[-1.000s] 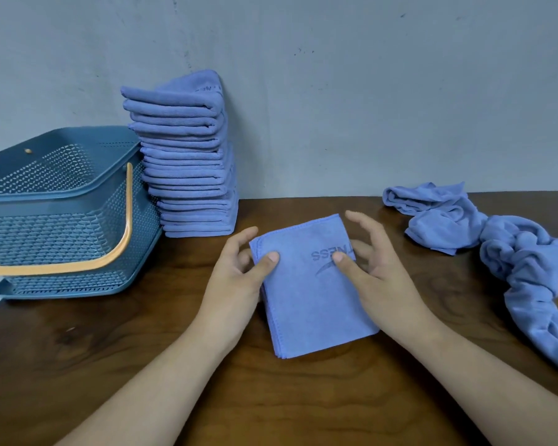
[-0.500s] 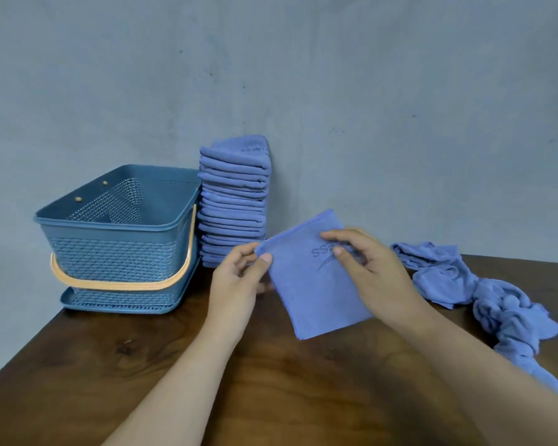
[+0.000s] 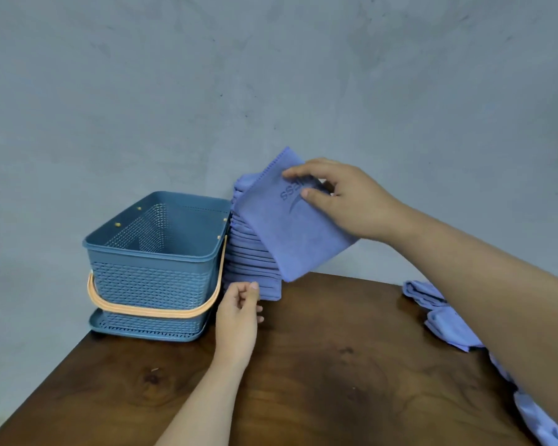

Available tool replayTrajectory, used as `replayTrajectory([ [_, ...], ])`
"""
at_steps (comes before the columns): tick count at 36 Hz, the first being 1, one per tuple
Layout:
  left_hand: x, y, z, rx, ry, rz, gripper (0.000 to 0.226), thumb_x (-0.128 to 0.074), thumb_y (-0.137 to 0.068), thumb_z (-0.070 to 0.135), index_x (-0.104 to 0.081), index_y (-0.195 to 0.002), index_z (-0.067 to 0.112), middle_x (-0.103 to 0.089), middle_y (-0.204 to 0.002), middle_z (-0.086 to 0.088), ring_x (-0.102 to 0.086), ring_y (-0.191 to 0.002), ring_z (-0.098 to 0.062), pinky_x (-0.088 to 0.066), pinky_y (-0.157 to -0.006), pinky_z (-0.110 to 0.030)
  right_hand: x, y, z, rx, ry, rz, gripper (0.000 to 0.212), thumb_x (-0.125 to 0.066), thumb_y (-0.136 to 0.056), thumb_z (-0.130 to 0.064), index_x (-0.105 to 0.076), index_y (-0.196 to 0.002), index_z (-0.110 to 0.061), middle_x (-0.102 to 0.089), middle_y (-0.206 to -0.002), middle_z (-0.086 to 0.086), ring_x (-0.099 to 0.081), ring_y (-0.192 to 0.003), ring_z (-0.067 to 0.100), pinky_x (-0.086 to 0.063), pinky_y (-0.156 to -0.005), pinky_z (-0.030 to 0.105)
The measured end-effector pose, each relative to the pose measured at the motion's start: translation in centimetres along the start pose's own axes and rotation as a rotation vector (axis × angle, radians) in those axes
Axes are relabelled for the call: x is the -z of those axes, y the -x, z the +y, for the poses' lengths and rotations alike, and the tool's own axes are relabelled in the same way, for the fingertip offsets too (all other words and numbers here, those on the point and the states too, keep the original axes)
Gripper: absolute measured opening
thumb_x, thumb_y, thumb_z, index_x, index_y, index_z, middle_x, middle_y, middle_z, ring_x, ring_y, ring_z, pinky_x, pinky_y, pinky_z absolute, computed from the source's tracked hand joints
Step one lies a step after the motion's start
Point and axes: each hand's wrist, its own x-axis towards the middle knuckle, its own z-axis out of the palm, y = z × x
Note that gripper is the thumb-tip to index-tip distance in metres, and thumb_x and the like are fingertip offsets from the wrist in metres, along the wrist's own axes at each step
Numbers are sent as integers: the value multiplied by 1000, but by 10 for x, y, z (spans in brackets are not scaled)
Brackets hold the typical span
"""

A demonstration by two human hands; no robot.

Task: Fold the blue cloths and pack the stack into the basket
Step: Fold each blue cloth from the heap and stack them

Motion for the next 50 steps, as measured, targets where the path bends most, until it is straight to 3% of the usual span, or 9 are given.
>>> replayTrajectory([
  [6, -4, -1, -5, 67, -1, -37, 22, -57, -108, 36, -68, -100, 19, -71, -89, 2, -67, -75, -15, -61, -68, -41, -1, -59, -5, -14, -102, 16, 40, -62, -100, -5, -71, -135, -23, -67, -136, -16, -60, -123, -6, -45, -105, 16],
  [10, -4, -2, -8, 81, -7, -63, 24, -56, -108, 39, -69, -98, 21, -72, -87, 4, -67, -75, -14, -60, -67, -38, 3, -101, 2, -90, -261, 174, 38, -62, -100, -6, -72, -132, -24, -68, -133, -14, -61, -121, -7, -47, -105, 14],
  [14, -4, -5, -10, 78, -20, -59, 25, -55, -108, 40, -69, -98, 21, -72, -88, 4, -67, -74, -13, -59, -66, -36, 1, -146, 29, -229, -546, 340, 39, -59, -100, -2, -69, -134, -18, -69, -133, -2, -67, -122, 12, -54, -106, 28],
  [18, -4, -5, -9, 68, -28, -61, 26, -54, -108, 41, -68, -97, 23, -71, -87, 6, -66, -73, -11, -58, -66, -35, -23, -165, 68, -483, -735, 400, 38, -55, -100, -5, -66, -134, -20, -71, -126, 2, -72, -110, 18, -62, -90, 32],
  [23, -5, -5, -12, 55, -48, -86, 20, -57, -106, 39, -67, -94, 27, -72, -87, 5, -66, -74, -11, -56, -67, -35, -82, -140, 102, -830, -720, 84, 11, -58, -100, -6, -66, -107, -5, -70, -85, 12, -66, -67, 22, -55, -52, 27],
  [30, -5, -4, -17, 28, -121, -108, 15, -59, -105, 37, -66, -92, 36, -73, -90, 7, -68, -76, -10, -57, -68, -36, -90, -144, 123, -818, -689, 94, 12, -65, -93, -3, -70, -102, -8, -74, -90, 15, -71, -76, 29, -59, -64, 35],
  [36, -5, -3, -15, 24, -145, -123, 13, -61, -104, 37, -66, -93, 35, -73, -89, 8, -69, -77, -13, -58, -69, -38, -74, -154, 123, -746, -774, 144, 30, -58, -94, 6, -71, -119, -4, -67, -106, 18, -64, -91, 28, -55, -79, 39],
  [41, -6, -3, -16, 31, -150, -127, 14, -62, -104, 36, -66, -91, 39, -73, -89, 7, -68, -77, -12, -58, -70, -38, -85, -143, 135, -746, -578, 81, 44, -66, -96, -3, -63, -137, -19, -68, -124, 11, -68, -112, 26, -61, -88, 36],
  [50, -5, -2, -16, 23, -220, -173, 12, -62, -102, 43, -66, -95, 34, -72, -91, 6, -70, -81, -14, -60, -83, -48, -70, -134, 130, -687, -417, 249, 32, -80, -88, -11, -68, -116, -20, -62, -94, 4, -55, -73, 19, -43, -54, 27],
])
